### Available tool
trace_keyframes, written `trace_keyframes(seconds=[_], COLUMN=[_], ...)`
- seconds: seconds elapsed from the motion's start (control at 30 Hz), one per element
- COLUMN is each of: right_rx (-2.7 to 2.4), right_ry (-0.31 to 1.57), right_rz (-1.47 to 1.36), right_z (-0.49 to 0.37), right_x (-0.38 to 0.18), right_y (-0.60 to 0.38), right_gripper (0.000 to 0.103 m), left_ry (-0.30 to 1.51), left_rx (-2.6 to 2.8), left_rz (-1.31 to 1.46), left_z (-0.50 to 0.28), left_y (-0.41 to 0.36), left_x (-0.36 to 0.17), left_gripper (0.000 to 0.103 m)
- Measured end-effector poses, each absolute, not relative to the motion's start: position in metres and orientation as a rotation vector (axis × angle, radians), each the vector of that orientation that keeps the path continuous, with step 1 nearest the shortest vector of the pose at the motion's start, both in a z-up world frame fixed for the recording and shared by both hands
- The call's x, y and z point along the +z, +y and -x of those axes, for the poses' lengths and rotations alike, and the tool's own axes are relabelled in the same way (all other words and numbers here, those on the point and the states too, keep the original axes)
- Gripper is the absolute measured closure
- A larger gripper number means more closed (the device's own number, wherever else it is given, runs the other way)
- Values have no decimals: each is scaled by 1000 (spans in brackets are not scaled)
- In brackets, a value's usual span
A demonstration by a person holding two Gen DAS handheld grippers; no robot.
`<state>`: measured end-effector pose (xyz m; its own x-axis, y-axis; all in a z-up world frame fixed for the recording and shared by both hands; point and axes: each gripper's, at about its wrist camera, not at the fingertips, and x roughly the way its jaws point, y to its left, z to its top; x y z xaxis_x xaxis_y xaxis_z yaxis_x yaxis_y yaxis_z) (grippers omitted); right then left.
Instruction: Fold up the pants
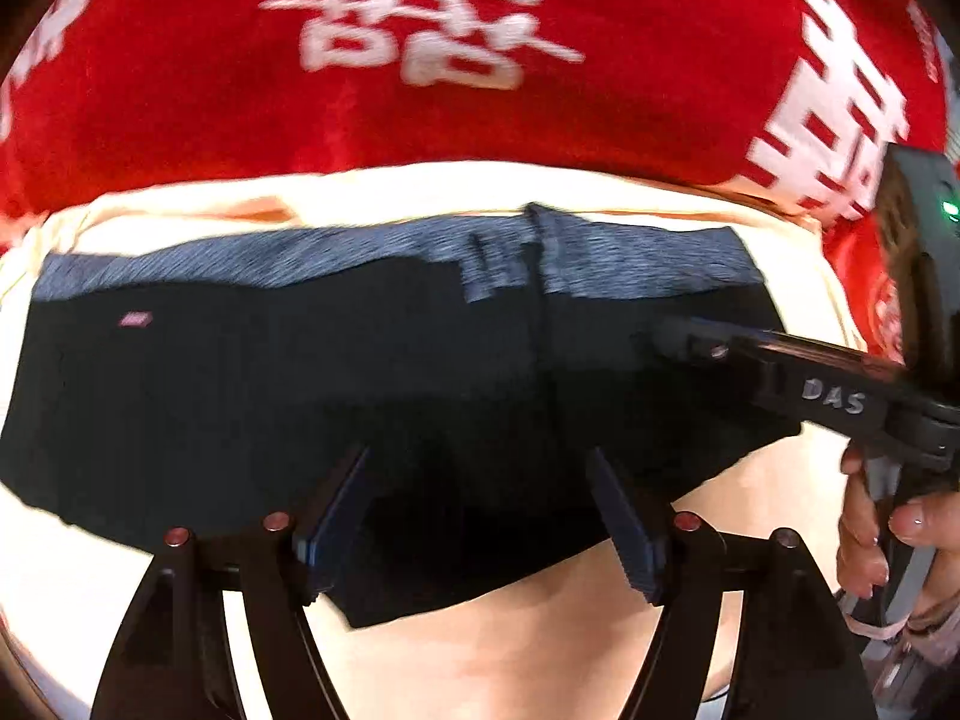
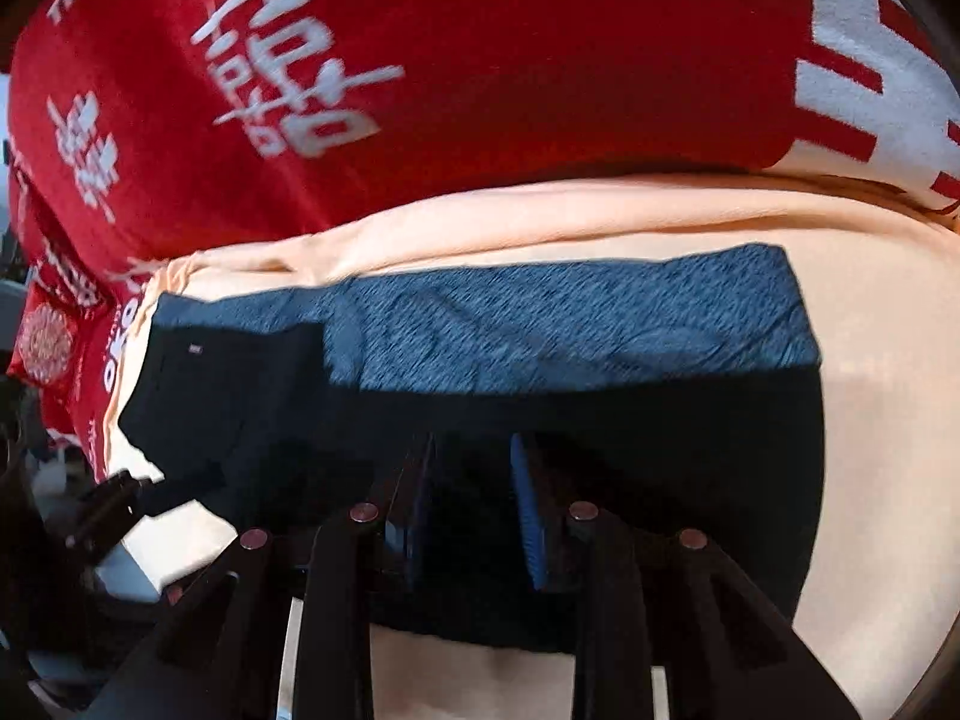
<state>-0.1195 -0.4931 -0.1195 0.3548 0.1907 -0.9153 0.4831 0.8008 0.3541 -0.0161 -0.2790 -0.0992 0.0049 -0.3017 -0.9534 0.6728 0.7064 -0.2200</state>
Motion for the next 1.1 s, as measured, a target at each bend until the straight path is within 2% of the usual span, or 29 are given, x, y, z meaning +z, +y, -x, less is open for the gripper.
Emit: trace_keyframes(seconds=[0.2, 0.37, 0.5, 1.1], right_rx=[-199, -150, -202, -146], right_ry=[1172, 1332, 1282, 1379], right_rz=[-644, -727, -649, -466], right_z=[91, 96, 108, 105], right_x=[-116, -150, -140, -133], right_y=[-484, -454, -434, -407], right_gripper=[74, 74, 75, 73], left_ry=[1393, 1413, 1418, 1458], left_rx=[-693, -627, -560, -366], left_rz=[-361, -337, -368, -274], left_z=[16, 15, 17, 23], left_y=[-252, -236, -233, -199], left_x=[-107, -110, -115, -112], left_gripper=[30, 30, 30, 27])
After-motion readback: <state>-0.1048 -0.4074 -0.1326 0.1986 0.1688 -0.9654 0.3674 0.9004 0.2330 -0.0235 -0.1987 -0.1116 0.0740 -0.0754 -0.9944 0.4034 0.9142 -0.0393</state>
